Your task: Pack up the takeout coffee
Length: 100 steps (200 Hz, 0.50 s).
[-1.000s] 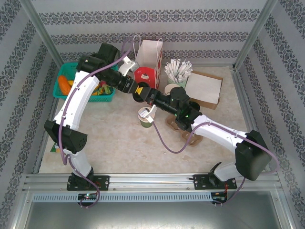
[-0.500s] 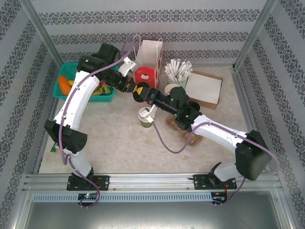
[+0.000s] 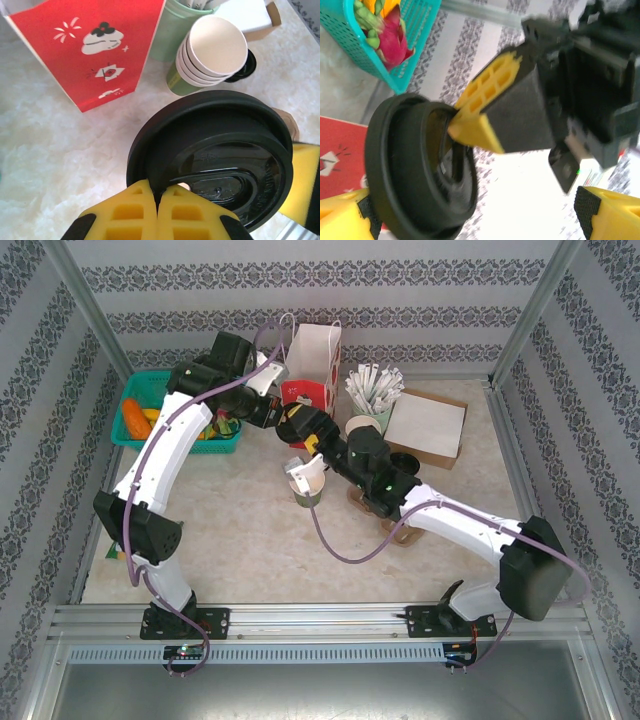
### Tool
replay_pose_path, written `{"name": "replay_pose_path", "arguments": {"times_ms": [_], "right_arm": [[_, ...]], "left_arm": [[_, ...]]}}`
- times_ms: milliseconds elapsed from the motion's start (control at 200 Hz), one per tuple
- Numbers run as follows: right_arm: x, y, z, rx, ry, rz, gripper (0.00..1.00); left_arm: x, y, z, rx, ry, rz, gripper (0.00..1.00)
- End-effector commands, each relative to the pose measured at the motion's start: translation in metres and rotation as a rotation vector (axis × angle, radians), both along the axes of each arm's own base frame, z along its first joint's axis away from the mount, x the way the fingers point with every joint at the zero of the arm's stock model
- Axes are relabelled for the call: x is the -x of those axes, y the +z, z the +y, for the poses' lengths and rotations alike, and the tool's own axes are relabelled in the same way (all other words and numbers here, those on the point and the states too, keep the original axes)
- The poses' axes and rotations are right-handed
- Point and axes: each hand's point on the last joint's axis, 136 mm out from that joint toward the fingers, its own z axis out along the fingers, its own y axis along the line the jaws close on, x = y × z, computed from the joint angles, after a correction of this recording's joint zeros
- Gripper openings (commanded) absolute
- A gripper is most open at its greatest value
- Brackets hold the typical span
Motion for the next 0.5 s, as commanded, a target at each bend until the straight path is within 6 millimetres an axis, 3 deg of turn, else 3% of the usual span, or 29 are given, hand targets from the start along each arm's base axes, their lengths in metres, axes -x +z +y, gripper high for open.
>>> {"name": "replay_pose_path", "arguments": {"times_ms": [0, 185, 325, 415, 495], "right_arm": [[-0.005, -0.027, -0.029, -0.196, -0.23, 0.255, 0.98], [0.013, -0.046, -0.043, -0.469, -0.306, 0.557, 0.98], [0.022, -0.027, -0.055, -0.758, -0.327, 0.703, 0.98], [0.02, -0.008, -0.067, -1.012, -0.396, 0.826, 0.98], [0.02, -0.004, -0.07, -1.206, -0.448, 0.982, 0.98]], "left_arm": [[0.0, 0.024, 0.013, 0.005, 0.079, -0.088, 0.0], [0.017, 0.02, 0.02, 0.067, 0.094, -0.075, 0.0], [0.033, 0.019, 0.023, 0.123, 0.106, -0.055, 0.0], [0.034, 0.014, 0.032, 0.13, 0.19, -0.057, 0.0], [0.034, 0.007, 0.035, 0.175, 0.279, -0.031, 0.0]]}}
